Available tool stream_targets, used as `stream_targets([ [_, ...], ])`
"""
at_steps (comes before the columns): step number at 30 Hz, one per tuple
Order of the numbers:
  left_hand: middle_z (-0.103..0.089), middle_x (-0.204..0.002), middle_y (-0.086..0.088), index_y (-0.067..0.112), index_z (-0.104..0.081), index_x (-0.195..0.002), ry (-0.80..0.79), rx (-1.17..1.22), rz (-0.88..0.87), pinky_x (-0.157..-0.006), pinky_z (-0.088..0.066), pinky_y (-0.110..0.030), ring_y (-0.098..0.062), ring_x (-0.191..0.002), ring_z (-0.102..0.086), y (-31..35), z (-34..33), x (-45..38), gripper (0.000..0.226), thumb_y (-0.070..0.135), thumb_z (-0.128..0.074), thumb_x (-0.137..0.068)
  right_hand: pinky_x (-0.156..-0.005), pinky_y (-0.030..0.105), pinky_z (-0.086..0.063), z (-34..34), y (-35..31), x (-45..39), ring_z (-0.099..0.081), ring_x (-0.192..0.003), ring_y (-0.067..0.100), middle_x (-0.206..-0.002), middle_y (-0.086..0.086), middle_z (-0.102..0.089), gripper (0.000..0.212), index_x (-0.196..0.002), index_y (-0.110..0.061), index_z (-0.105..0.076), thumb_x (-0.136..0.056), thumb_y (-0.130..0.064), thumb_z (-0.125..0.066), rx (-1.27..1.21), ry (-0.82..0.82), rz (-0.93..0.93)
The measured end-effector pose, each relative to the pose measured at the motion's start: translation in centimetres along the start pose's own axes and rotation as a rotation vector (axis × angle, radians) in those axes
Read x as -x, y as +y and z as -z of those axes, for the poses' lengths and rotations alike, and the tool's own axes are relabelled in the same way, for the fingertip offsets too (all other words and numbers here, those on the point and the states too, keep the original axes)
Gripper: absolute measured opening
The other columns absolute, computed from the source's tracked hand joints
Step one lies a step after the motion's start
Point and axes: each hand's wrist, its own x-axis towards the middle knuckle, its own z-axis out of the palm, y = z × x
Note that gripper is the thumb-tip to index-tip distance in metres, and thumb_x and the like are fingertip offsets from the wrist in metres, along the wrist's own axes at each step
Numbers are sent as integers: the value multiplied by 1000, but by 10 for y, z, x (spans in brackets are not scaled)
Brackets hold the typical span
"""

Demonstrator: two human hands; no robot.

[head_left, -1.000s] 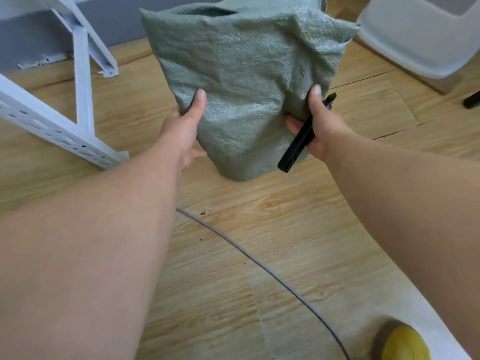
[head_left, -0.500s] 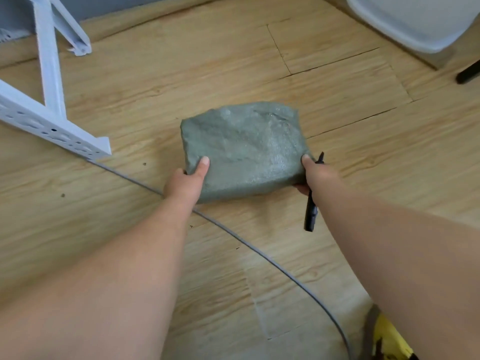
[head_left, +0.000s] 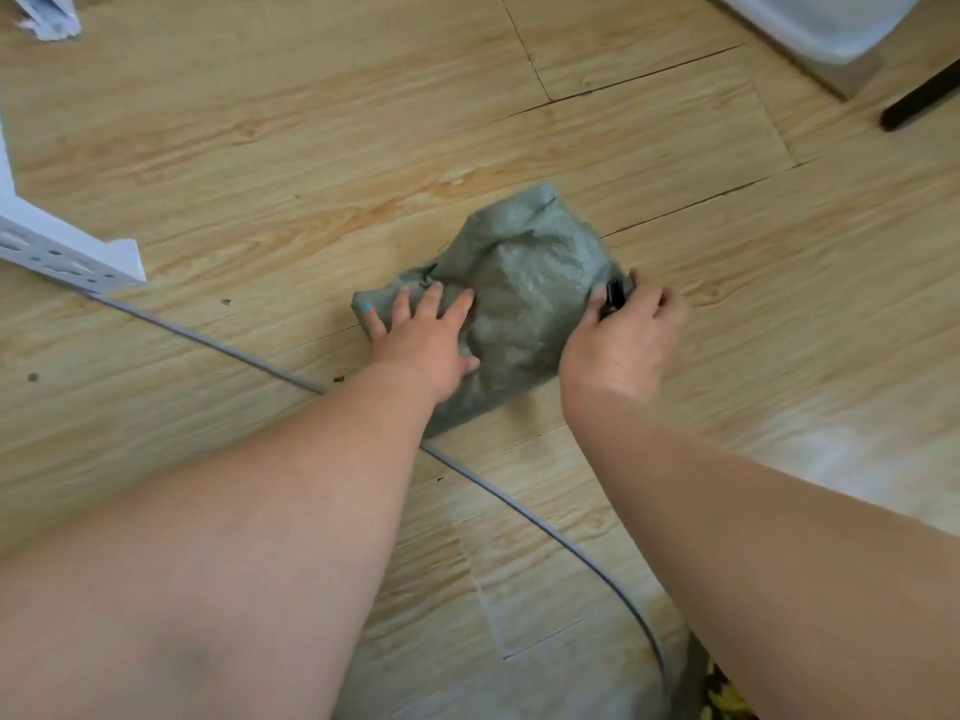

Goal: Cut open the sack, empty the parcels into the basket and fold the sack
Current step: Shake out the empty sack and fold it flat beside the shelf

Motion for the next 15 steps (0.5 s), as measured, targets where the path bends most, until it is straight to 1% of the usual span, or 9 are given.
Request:
stream_targets([
  [2, 7, -162, 4, 40, 2, -152, 26, 9, 0, -114, 1, -60, -28, -148, 9, 5, 0, -2, 82, 48, -54, -92, -90, 37, -43, 0, -8, 1, -36, -131, 25, -145, 7, -35, 50, -142, -17, -40, -95, -25, -56, -12, 6, 94],
  [4, 7, -162, 3, 39, 1, -151, 119, -15, -104, -116, 1, -59, -25, -148, 9, 13, -5, -1, 84, 47, -56, -91, -90, 38, -45, -2, -12, 2, -35, -131, 27, -146, 6, -36, 56, -142, -20, -42, -89, -16, -61, 37, -67, 324],
  [6, 6, -162, 5, 39, -6, -151, 173, -49, -219, -116, 3, -60, -23, -148, 10, 19, -11, 0, 78, 52, -54, -90, -96, 41, -45, -11, -11, 0, -28, -136, 26, -150, 0, -33, 62, -145, -29, -37, -89, -16, -60, 213, -277, 575],
  [7, 6, -162, 5, 39, -8, -151, 169, -62, -241, -115, 4, -60, -23, -148, 11, 19, -13, 0, 77, 56, -51, -90, -100, 42, -44, -17, -8, -5, -20, -141, 26, -155, -4, -25, 65, -148, -34, -31, -91, -18, -59, 304, -386, 625],
  [8, 8, -162, 6, 39, -7, -151, 149, -77, -237, -115, 6, -59, -23, -148, 14, 16, -15, -1, 79, 61, -49, -88, -102, 44, -42, -22, -3, -13, -10, -145, 26, -159, -7, -15, 67, -149, -39, -24, -93, -20, -56, 367, -474, 589],
  [9, 12, -161, 5, 40, -3, -151, 120, -96, -218, -114, 9, -59, -23, -147, 17, 12, -18, -3, 83, 67, -46, -86, -103, 45, -40, -26, 1, -22, -3, -147, 26, -161, -10, -5, 66, -150, -42, -19, -96, -24, -53, 396, -523, 497],
  [11, 23, -159, 4, 42, 8, -150, 44, -145, -169, -113, 13, -58, -22, -145, 24, 1, -23, -8, 90, 75, -41, -82, -103, 49, -39, -35, 13, -40, 3, -148, 28, -162, -12, 5, 62, -150, -44, -14, -99, -31, -47, 425, -575, 338],
  [13, 31, -156, 4, 45, 15, -148, -72, -164, -120, -114, 14, -57, -23, -144, 28, -6, -29, -15, 93, 79, -39, -80, -103, 50, -38, -43, 24, -52, 2, -148, 27, -162, -13, 5, 63, -150, -45, -12, -99, -35, -47, 471, -657, 289],
  [15, 33, -155, 4, 46, 17, -147, -158, -167, -86, -115, 13, -55, -24, -144, 27, -5, -33, -22, 96, 80, -41, -79, -107, 53, -33, -50, 32, -62, -3, -147, 26, -162, -15, 2, 64, -150, -47, -13, -97, -39, -49, 471, -747, 272],
])
